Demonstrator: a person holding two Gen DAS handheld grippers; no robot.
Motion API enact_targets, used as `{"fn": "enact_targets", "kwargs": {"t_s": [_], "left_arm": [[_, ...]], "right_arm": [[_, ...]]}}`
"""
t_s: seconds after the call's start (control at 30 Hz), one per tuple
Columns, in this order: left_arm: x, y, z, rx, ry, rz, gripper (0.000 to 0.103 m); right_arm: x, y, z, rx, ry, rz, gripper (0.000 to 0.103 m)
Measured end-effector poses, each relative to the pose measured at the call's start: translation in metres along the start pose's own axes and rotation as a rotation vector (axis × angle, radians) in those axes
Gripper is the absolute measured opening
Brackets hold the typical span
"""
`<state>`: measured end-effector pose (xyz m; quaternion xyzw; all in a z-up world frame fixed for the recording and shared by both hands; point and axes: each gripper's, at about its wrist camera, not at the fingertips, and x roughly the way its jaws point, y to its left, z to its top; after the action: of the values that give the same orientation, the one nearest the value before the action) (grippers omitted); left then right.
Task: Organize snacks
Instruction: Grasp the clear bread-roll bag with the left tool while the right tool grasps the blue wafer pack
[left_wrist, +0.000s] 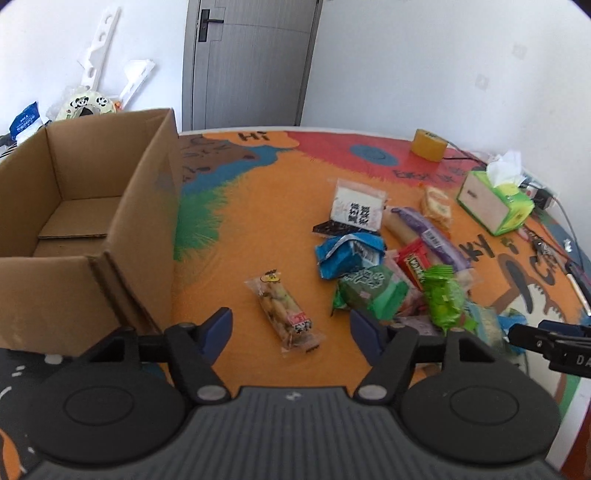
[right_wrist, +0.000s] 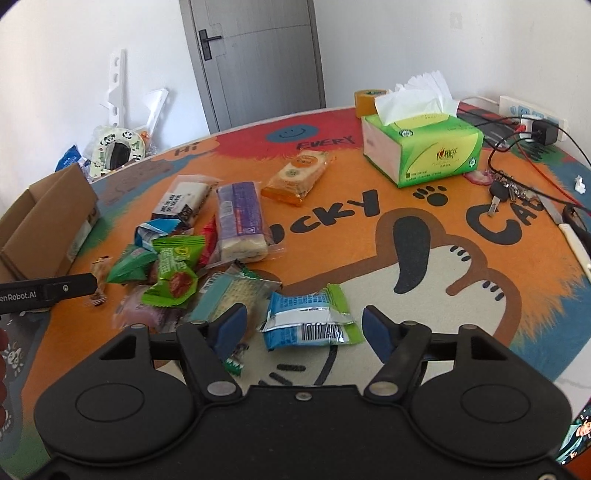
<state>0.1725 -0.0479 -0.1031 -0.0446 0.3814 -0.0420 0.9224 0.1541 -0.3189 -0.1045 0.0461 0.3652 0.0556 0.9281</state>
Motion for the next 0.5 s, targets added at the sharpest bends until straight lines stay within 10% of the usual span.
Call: {"fn": "enact_targets", "kwargs": {"t_s": [0.5], "left_arm": [[0.025,-0.008,0.005,0.05,-0.011,0.036,0.05]], "right_arm": [[0.02,-0.004,-0.001,-0.019,0.006,-0.04,0.056]]}}
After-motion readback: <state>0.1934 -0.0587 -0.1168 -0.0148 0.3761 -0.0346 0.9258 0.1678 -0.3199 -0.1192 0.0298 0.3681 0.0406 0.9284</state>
